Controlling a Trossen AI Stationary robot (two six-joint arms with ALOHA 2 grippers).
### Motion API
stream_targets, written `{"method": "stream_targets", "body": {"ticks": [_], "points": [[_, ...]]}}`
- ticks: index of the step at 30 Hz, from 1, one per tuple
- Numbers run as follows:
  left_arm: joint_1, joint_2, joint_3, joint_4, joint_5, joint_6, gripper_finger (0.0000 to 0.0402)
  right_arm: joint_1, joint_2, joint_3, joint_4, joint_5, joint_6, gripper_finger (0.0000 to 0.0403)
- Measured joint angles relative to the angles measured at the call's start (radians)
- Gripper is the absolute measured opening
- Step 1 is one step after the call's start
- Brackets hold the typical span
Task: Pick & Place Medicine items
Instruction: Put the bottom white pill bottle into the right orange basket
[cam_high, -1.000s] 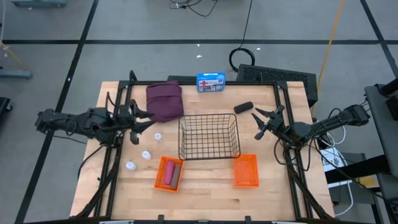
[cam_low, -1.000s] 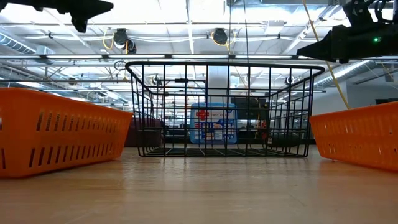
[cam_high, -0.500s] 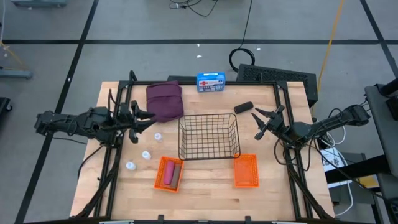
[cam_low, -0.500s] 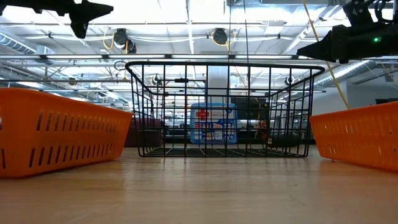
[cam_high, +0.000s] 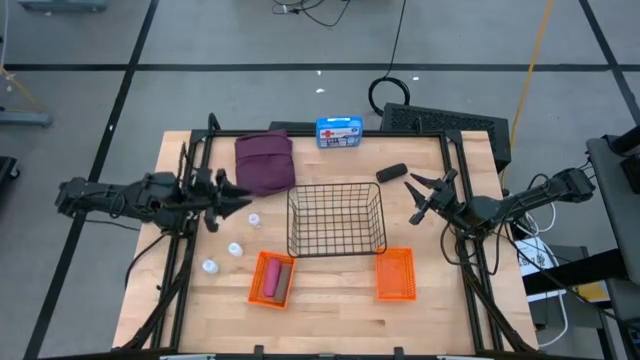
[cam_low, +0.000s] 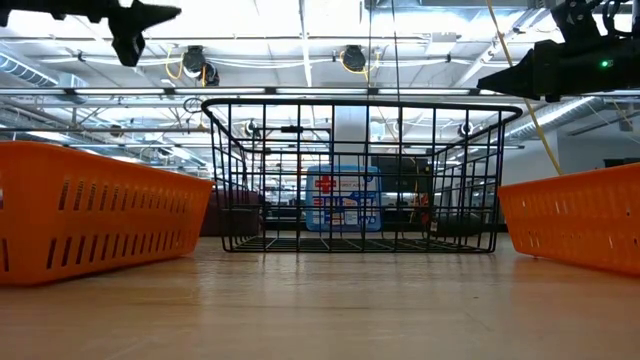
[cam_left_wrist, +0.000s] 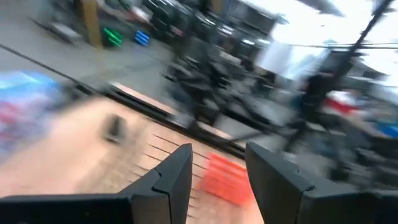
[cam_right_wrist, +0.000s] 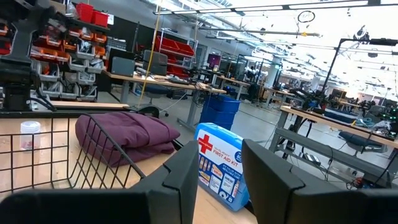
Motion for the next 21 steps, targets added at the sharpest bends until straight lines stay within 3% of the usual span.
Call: {"method": "stream_targets", "body": {"ticks": [4,10,15,21], "points": [[-0.029,0.000,0.018,-0.128,0.182,-0.235,0.0154,0.000,0.000,0.000,0.000,0.000,0.001,0.0110],[-0.104,0.000,0.029,-0.459,0.413,-0.795,0.0154,0.000,0.000,0.000,0.000,0.000,0.001,0.0110],[-0.193,0.000,0.043,-0.522,0.464,-1.238,0.0150,0.000,0.000,0.000,0.000,0.000,0.001,0.0110],[-0.329,0.099,0.193,-0.587,0.403,-1.522,0.0127,0.000,0.000,0.000,0.000,0.000,0.001,0.0110]]}}
